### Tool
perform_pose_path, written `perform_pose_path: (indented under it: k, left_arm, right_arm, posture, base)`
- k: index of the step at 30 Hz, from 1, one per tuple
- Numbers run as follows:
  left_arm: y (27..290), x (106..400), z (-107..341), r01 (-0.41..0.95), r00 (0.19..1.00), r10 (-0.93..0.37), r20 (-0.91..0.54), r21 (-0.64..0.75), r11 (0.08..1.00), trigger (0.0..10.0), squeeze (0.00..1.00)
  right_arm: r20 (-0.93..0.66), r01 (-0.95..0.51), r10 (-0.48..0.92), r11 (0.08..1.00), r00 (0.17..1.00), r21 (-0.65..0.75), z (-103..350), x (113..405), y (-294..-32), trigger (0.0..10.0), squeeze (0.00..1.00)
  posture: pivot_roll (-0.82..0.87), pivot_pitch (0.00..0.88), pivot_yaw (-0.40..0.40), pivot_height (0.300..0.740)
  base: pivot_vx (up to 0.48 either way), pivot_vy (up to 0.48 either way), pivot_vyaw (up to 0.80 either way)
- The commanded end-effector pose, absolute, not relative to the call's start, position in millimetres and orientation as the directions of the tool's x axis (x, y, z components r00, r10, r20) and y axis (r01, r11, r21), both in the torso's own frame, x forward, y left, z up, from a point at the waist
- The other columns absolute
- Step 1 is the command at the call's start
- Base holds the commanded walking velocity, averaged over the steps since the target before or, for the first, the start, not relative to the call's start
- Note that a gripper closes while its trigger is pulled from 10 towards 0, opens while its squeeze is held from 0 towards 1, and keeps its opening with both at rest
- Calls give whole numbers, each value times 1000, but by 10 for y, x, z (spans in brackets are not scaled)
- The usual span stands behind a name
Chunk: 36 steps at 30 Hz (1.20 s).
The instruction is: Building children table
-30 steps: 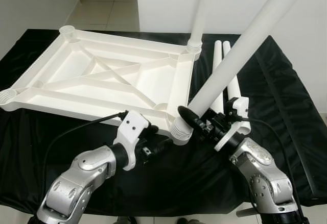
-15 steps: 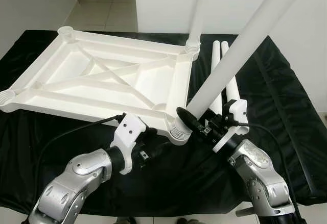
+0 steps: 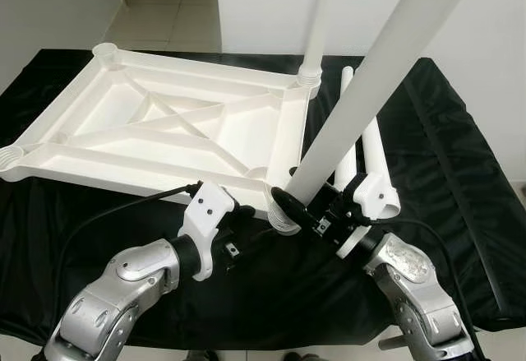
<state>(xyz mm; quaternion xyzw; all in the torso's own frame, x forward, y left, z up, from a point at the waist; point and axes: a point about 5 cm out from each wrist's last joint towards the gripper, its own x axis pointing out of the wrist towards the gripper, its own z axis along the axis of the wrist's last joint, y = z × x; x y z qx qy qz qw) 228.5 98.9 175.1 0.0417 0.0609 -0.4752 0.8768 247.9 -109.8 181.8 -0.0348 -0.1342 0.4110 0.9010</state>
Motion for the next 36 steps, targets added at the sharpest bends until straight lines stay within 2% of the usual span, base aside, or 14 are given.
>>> perform_pose_path:
  k: [1,7,12,17,24,29,33,36]
  left_arm:
    - [943,2230,1777,884,465,-875,-137,20,466,10000,0]
    - [938,2231,1794,887,459,-878,-135,24,460,10000,0]
    - [939,2239,1801,888,459,-879,-134,25,460,10000,0]
    - [933,2233,1810,890,455,-881,-131,26,456,10000,0]
    - [935,2225,1819,886,461,-878,-130,26,462,10000,0]
    - [935,2226,1824,886,462,-878,-128,24,463,10000,0]
    - [934,2228,1824,885,464,-877,-126,23,465,10000,0]
    - [930,2231,1830,882,470,-874,-121,28,470,10000,0]
  right_arm:
    - [121,-731,739,674,663,-107,1599,2493,-1137,10000,0]
    - [133,-651,655,755,744,-76,1570,2615,-1236,10000,0]
    - [132,-626,629,777,766,-66,1555,2664,-1254,10000,0]
    - [102,-634,637,771,764,-60,1518,2665,-1236,10000,0]
    - [60,-696,720,686,691,-212,1494,2593,-1179,10000,0]
    - [52,-715,745,655,665,-246,1496,2577,-1153,10000,0]
    - [45,-720,751,646,658,-252,1495,2575,-1150,10000,0]
    - [16,-723,734,673,679,-157,1475,2653,-1165,10000,0]
  posture:
    - [-44,142,12,740]
    - [-41,137,15,740]
    - [-39,133,15,740]
    - [-37,133,14,740]
    - [-34,142,13,740]
    - [-34,147,11,740]
    - [-34,149,8,740]
    - [-34,149,6,740]
  base:
    - [0,0,0]
    - [0,0,0]
    - [0,0,0]
    - [0,0,0]
    - [0,0,0]
    - [0,0,0]
    - [0,0,0]
    - [0,0,0]
